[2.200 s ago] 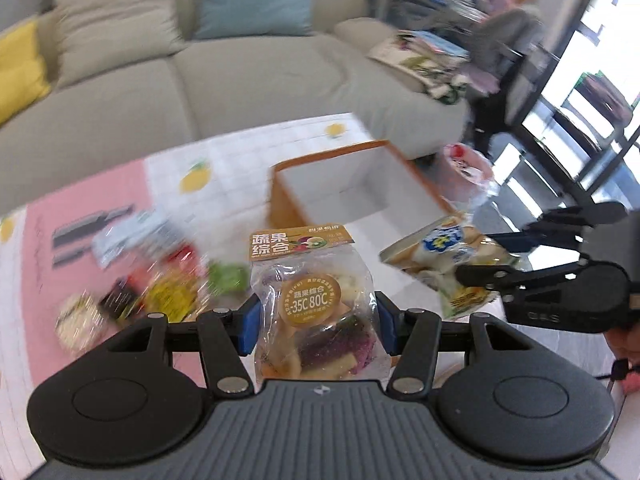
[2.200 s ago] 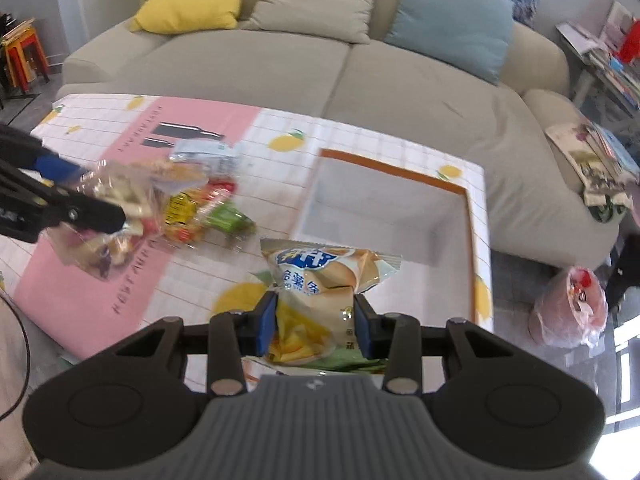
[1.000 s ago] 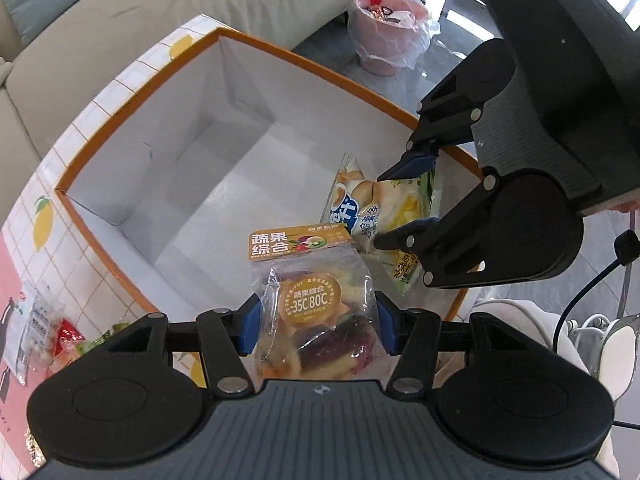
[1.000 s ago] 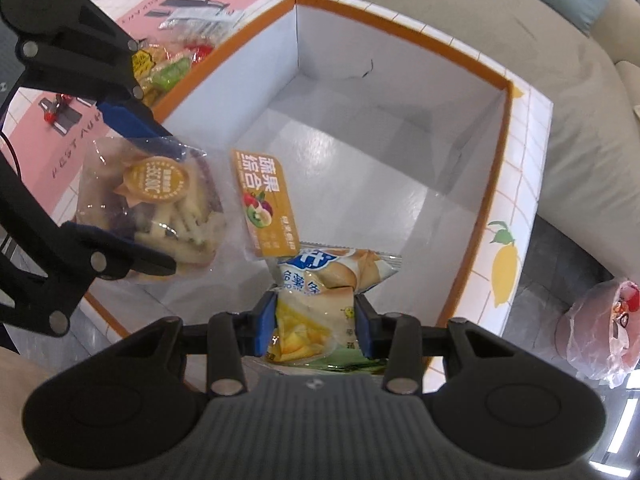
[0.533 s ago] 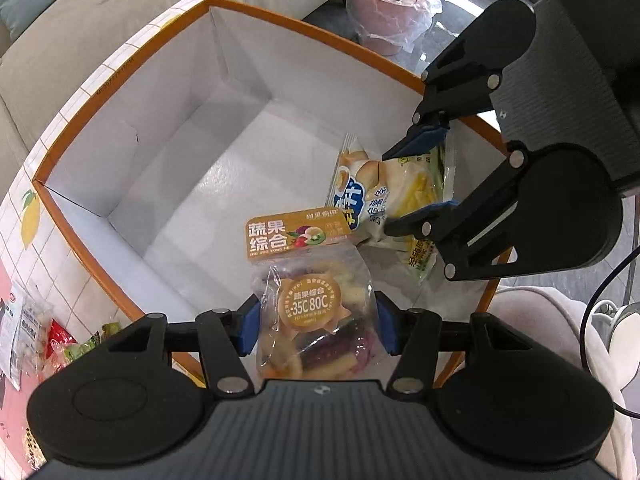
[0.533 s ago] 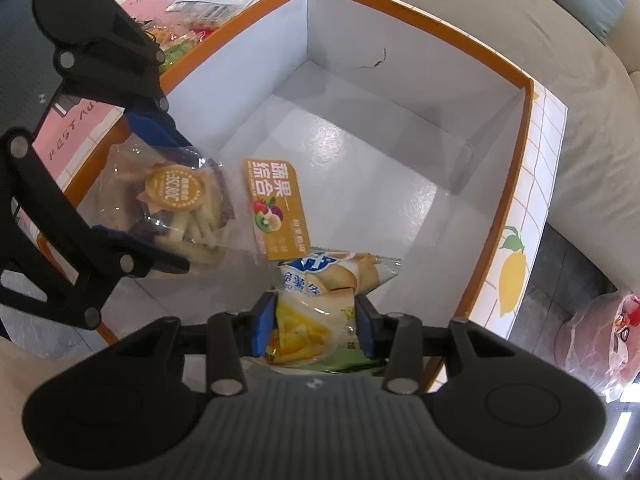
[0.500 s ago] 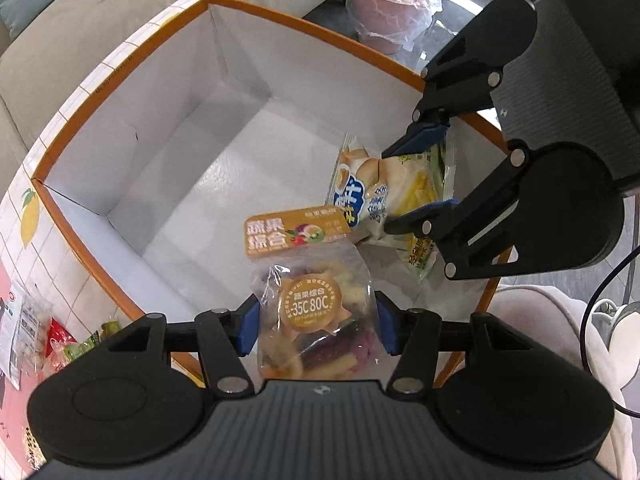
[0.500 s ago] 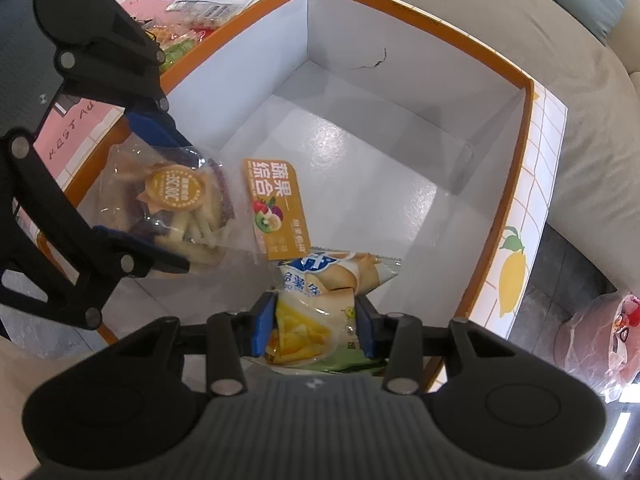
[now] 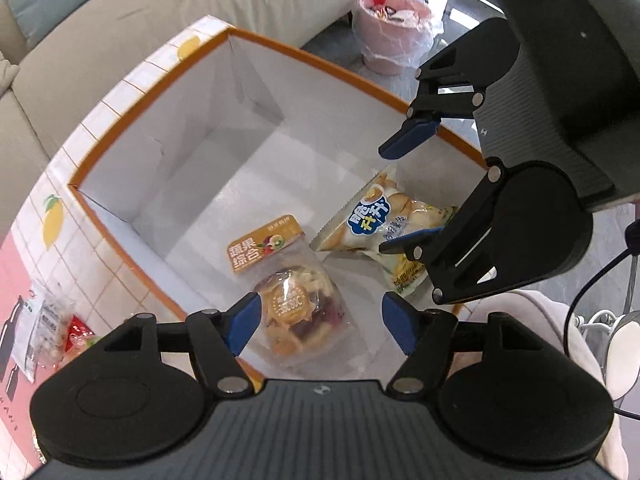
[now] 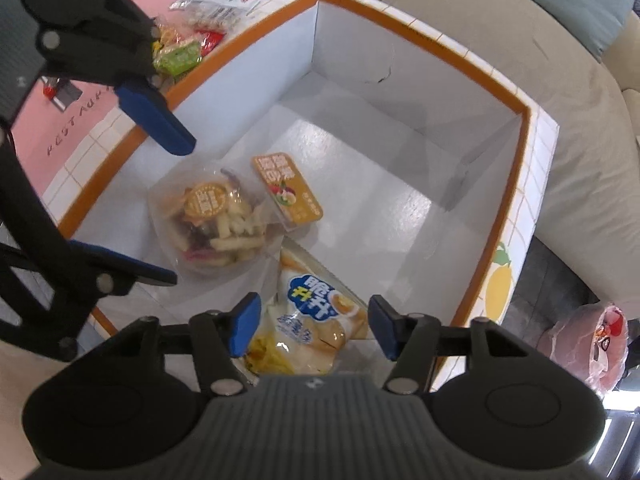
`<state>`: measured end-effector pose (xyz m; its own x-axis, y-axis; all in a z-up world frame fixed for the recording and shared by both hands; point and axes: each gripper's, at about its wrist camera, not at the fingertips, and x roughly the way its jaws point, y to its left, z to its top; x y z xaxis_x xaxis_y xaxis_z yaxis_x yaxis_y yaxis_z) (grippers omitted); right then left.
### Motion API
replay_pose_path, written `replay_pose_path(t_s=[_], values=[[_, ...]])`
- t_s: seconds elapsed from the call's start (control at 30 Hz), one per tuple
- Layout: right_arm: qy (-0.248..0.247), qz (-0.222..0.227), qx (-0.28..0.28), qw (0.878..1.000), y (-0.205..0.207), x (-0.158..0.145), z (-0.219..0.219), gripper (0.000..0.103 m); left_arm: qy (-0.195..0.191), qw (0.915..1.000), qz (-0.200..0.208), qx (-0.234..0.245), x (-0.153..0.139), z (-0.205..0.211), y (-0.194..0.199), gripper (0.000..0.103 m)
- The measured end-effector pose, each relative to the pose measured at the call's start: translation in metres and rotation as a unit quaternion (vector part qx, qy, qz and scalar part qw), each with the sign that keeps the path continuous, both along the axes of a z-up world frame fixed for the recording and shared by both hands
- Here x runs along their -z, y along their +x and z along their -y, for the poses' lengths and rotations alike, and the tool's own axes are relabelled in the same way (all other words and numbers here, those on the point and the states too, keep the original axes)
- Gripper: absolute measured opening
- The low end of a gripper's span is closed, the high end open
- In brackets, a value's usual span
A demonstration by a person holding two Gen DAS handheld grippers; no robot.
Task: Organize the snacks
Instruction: 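Move both tools back from the box toward the remaining snacks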
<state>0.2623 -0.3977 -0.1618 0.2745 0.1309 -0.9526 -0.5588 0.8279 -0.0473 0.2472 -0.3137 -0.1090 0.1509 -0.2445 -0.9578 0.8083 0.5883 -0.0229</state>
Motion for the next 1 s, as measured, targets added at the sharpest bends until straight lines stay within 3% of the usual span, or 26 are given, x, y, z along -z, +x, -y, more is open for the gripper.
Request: replay_pose_path(t_s=[0.2, 0.33, 0.4, 0.5, 0.63, 0.87, 1.0], values=[[0.015, 0.031, 0.035, 0.999, -0.011, -0.023, 0.005, 0.072, -0.035, 0.9985, 0.029, -0.029, -0.025, -0.025, -0.006, 0.081], [0.032, 0.059, 0.084, 0.994, -0.026, -0.038, 0.005, 0.072, -0.084, 0.9931, 0.061, -0.056, -0.043, -0.056, -0.017, 0.076], [0.053, 0.08, 0.111, 0.989, -0.036, -0.047, 0.002, 0.072, -0.114, 0.9872, 0.079, -0.08, -0.053, -0.076, -0.025, 0.076], [0.066, 0.114, 0.145, 0.981, -0.05, -0.059, -0.012, 0.084, -0.144, 0.9784, 0.106, -0.104, -0.065, -0.103, -0.035, 0.074], [0.084, 0.157, 0.187, 0.966, -0.07, -0.068, -0.038, 0.084, -0.183, 0.9637, 0.118, -0.155, -0.07, -0.147, -0.046, 0.072], [0.106, 0.227, 0.233, 0.94, -0.097, -0.082, -0.094, 0.084, -0.191, 0.9361, 0.172, -0.24, -0.069, -0.215, -0.051, 0.07], [0.085, 0.249, 0.221, 0.939, -0.1, -0.086, -0.137, 0.084, -0.203, 0.9247, 0.174, -0.271, -0.069, -0.257, -0.054, 0.07]])
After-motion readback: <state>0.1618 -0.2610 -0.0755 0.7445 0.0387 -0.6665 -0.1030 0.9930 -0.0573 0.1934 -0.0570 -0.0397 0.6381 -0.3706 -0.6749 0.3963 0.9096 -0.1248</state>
